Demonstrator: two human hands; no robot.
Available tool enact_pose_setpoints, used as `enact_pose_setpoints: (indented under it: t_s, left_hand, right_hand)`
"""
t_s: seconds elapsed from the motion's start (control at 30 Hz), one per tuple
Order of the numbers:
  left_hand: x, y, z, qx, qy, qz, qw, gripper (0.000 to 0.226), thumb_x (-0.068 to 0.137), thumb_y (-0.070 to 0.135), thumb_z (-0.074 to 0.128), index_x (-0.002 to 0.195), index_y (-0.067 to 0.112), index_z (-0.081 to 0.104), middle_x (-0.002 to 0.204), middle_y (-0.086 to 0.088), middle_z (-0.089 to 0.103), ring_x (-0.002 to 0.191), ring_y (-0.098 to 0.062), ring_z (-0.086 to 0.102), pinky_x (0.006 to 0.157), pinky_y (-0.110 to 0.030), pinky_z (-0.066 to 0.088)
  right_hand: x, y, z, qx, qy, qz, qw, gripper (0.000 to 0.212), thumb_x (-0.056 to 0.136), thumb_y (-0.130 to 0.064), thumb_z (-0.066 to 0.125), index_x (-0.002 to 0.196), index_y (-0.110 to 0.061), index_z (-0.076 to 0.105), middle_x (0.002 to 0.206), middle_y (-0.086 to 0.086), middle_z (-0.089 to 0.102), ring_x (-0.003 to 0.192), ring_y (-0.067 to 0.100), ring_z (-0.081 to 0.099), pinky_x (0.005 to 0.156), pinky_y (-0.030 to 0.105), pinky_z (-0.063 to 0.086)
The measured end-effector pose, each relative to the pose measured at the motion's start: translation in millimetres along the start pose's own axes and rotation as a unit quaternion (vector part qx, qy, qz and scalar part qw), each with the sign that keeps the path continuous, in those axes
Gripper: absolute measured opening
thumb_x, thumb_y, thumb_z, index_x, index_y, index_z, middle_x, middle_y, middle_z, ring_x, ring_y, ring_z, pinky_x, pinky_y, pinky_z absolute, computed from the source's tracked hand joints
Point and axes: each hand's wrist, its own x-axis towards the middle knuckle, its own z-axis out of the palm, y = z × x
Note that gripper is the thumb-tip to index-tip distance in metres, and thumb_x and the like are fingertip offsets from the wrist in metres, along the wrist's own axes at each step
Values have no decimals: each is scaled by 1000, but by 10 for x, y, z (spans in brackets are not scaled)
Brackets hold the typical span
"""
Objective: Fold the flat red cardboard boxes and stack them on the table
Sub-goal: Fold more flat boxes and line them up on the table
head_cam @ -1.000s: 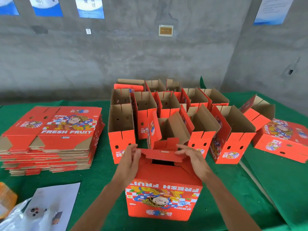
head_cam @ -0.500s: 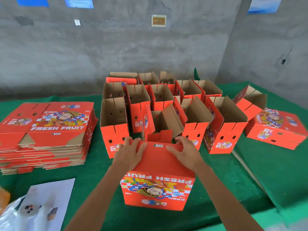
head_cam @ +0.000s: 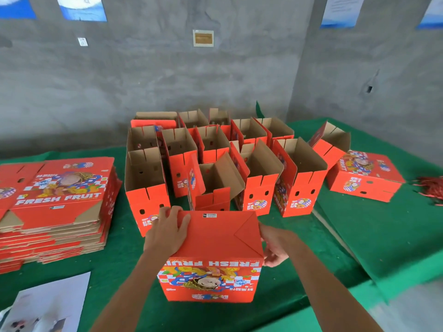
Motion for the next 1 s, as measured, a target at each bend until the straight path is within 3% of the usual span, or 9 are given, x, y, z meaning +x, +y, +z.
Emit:
enact_pose_setpoints:
  t_s: [0.1, 0.27, 0.4, 0.57, 0.67, 0.7, 0.77, 0.87, 1.0]
  left_hand:
    - [23, 47, 23, -2, 6, 13, 1000, 46, 102, 66, 33, 136, 37, 44, 144, 1, 41, 117, -29, 60, 90, -50, 52]
    - [-23, 137, 20, -44, -2, 0, 999, 58, 94, 78, 36, 134, 36, 42, 142, 1, 41, 115, -28, 62, 93, -51, 53]
    - [-218, 411, 136, -97, -14, 30, 995, 73, 86, 88, 28, 130, 32, 40, 129, -1, 49, 114, -33, 64, 94, -49, 53]
    - [-441, 965, 478, -208, -76, 145, 964, 80, 88, 90, 12, 134, 38, 53, 128, 13, 64, 123, -16, 60, 100, -39, 47]
    - [-518, 1529, 638, -378, -196, 150, 892, 77, 95, 81, 11, 135, 38, 61, 131, 25, 66, 130, 2, 54, 116, -35, 36]
    - [-530, 1730, 672, -424, -239, 142, 862, 67, 99, 75, 14, 138, 43, 58, 138, 25, 62, 136, 1, 50, 121, -38, 32]
    - [-512, 2072, 725, -475, -276, 166, 819, 54, 102, 73, 23, 145, 51, 48, 149, 27, 52, 144, -1, 43, 120, -32, 32]
    - [-455, 2374, 867, -469, -262, 204, 818, 62, 97, 69, 51, 153, 56, 27, 144, 48, 39, 141, 8, 41, 108, -10, 36]
    - [-392, 2566, 1273, -399, -235, 219, 859, 79, 102, 37, 64, 160, 49, 12, 157, 19, 42, 124, 5, 59, 110, -43, 50]
  right_hand:
    - [42, 179, 74, 26, -52, 16, 998, 63, 95, -74, 28, 107, -18, 55, 99, 12, 64, 56, 10, 53, 55, 17, 43]
    - [-87, 406, 33, 157, -112, -9, 981, 75, 88, -90, 31, 93, -20, 59, 74, -8, 44, 58, 4, 22, 51, 10, 25]
    - [-603, 349, -415, 134, 46, -57, 988, 79, 73, -95, 48, 111, -26, 56, 72, -7, 26, 50, 6, 22, 43, 14, 27]
    - [-1288, 295, -998, -3, 235, -211, 949, 55, 86, -81, 54, 126, -43, 53, 58, -3, 33, 45, 14, 32, 49, 21, 39]
    - [-1410, 292, -974, -147, 319, -268, 897, 50, 93, -59, 66, 136, -44, 45, 99, -1, 61, 74, 25, 67, 70, 37, 61]
    - [-1377, 322, -918, -203, 361, -267, 870, 51, 95, -52, 67, 139, -42, 44, 120, 4, 57, 96, 32, 68, 84, 41, 59]
    - [-1256, 436, -760, -274, 425, -233, 831, 51, 98, -44, 63, 143, -44, 40, 132, 14, 45, 107, 40, 64, 93, 45, 53]
    - [-1018, 732, -566, -333, 463, -188, 800, 54, 102, -29, 59, 149, -42, 36, 131, 14, 38, 101, 40, 68, 86, 44, 53]
    - [-602, 1257, -541, -281, 419, -180, 844, 59, 101, -19, 62, 152, -34, 36, 145, 20, 28, 118, 40, 63, 103, 43, 50]
